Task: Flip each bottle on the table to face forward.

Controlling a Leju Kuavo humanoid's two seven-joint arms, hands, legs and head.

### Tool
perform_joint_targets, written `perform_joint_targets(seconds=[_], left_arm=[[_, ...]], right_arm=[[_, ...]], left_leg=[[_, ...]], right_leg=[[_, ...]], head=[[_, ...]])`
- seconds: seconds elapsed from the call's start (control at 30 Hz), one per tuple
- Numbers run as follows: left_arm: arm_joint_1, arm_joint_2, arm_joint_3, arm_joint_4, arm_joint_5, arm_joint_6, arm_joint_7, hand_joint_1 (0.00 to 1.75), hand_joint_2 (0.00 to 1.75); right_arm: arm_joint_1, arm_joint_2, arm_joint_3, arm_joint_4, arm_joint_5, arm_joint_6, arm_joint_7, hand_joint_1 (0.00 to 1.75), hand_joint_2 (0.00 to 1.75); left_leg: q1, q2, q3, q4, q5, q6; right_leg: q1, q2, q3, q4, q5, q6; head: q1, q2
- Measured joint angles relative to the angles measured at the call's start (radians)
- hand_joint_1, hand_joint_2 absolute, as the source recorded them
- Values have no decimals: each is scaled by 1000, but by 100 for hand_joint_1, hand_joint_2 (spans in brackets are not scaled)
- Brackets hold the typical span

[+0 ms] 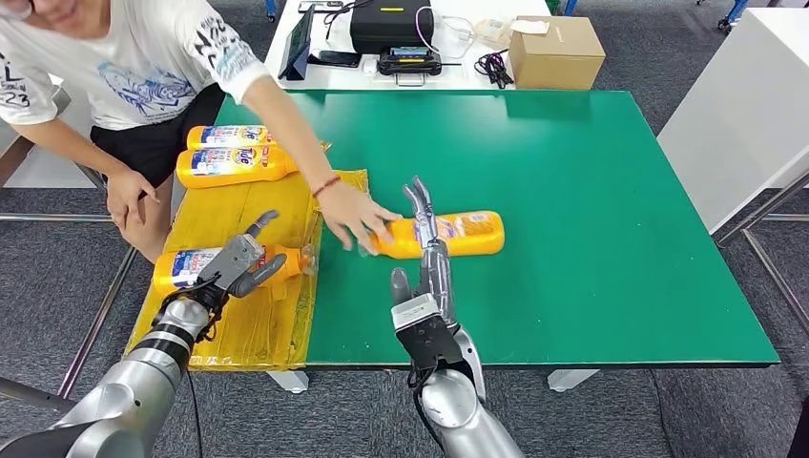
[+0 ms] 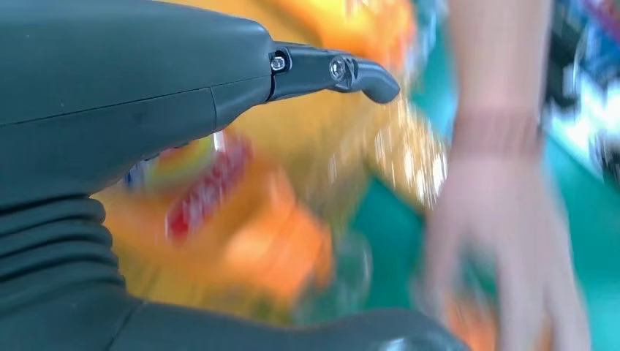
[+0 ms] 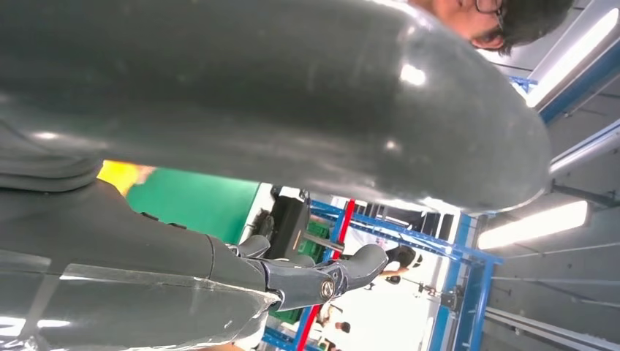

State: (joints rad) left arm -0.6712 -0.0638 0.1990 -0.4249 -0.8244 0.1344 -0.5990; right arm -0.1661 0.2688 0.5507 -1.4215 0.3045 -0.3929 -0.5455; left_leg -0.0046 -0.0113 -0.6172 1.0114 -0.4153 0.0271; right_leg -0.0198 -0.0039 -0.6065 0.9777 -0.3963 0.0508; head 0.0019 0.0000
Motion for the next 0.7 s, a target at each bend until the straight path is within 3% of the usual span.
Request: perform_joint_targets(seconds=[0.1, 0.2, 0.4, 0.7], left_arm=[[19, -30, -6, -53, 31, 325, -44, 0, 175], [44, -55, -6, -130, 138, 469, -77, 0, 175], [159, -93, -18, -379, 476, 453, -81, 0, 175], [307, -117, -92, -673, 599, 424, -81, 0, 175]], right_arm=[[-3, 0, 2, 6, 52, -10, 34, 0, 0], [-18, -7, 2, 26, 138, -27, 98, 0, 0], [-33, -38, -43, 78, 241, -36, 175, 0, 0], [-24, -58, -84, 105, 284, -33, 195, 0, 0]], left_leg=[[0, 0, -1, 0, 0, 0], [0, 0, -2, 0, 0, 0], [0, 1, -3, 0, 0, 0], [0, 1, -4, 0, -1, 0]], right_leg=[[0, 0, -1, 0, 0, 0], [0, 0, -1, 0, 0, 0], [0, 0, -3, -1, 0, 0], [0, 0, -4, -1, 0, 0]], head=[[0, 0], [0, 0], [0, 0], [0, 0]])
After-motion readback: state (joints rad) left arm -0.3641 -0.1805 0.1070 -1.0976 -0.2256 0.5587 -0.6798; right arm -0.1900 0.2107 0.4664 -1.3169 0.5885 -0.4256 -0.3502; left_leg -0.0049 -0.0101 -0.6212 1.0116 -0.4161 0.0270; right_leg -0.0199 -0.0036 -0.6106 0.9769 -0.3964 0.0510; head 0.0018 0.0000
